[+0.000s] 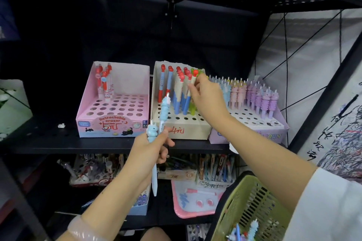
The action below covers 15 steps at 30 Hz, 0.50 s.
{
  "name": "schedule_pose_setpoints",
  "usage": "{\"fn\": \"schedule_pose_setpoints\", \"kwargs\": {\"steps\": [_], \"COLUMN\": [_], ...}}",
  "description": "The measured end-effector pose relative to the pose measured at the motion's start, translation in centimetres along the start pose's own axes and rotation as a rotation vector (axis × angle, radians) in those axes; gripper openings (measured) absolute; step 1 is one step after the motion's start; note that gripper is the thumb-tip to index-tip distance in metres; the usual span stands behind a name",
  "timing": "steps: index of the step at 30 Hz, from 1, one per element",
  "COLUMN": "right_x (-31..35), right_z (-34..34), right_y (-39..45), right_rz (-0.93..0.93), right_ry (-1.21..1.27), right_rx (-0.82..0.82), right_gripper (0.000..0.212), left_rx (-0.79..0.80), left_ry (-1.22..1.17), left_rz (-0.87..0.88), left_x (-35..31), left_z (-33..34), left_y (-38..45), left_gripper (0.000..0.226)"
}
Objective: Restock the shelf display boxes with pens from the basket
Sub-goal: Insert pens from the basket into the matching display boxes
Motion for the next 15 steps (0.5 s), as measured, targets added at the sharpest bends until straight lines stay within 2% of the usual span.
{"fn": "schedule_pose_setpoints", "kwargs": {"steps": [2, 5, 7, 9, 12, 15], "right_x": [0.1, -0.9, -1.2, -0.4, 0.8, 0.8], "right_z": [0.2, 1.3, 2.0, 2.2, 2.2, 2.8], "right_y": [0.7, 0.8, -0.2, -1.4, -2.9, -4.1], "right_rz": [0.048, 0.259, 0.292, 0.238, 0.312, 0.382], "right_ry": [-0.127, -0.381, -0.374, -0.143, 0.445, 0.657], "right_rx": [0.039, 0.248, 0.342, 0.357, 0.392, 0.491], "right_gripper": [0.027, 0.045, 0.047, 0.044, 0.032, 0.012], "left_rx": [-0.001, 0.007, 0.015, 0.018, 0.023, 0.052], "left_ry": [-0.004, -0.024, -0.033, -0.039, -0.040, -0.048], "left_rz": [-0.002, -0.004, 0.006, 0.015, 0.022, 0.026], "left_x": [0.0, -0.1, -0.3, -0.4, -0.6, -1.1], "left_z": [-0.1, 0.0, 0.0, 0.1, 0.7, 1.9], "left_y": [0.0, -0.1, -0.2, -0.2, 0.1, 0.3], "left_gripper": [0.013, 0.013, 0.013, 0.013, 0.013, 0.013]}}
Point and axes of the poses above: each hand's wrist, its own y-axis towards the middle knuckle, its own z-axis out of the palm, x = y × z, the point moved 6 cm from there along y, towards the middle knuckle, and after that the axes turned 15 degrees about y, right-handed, at the moved point
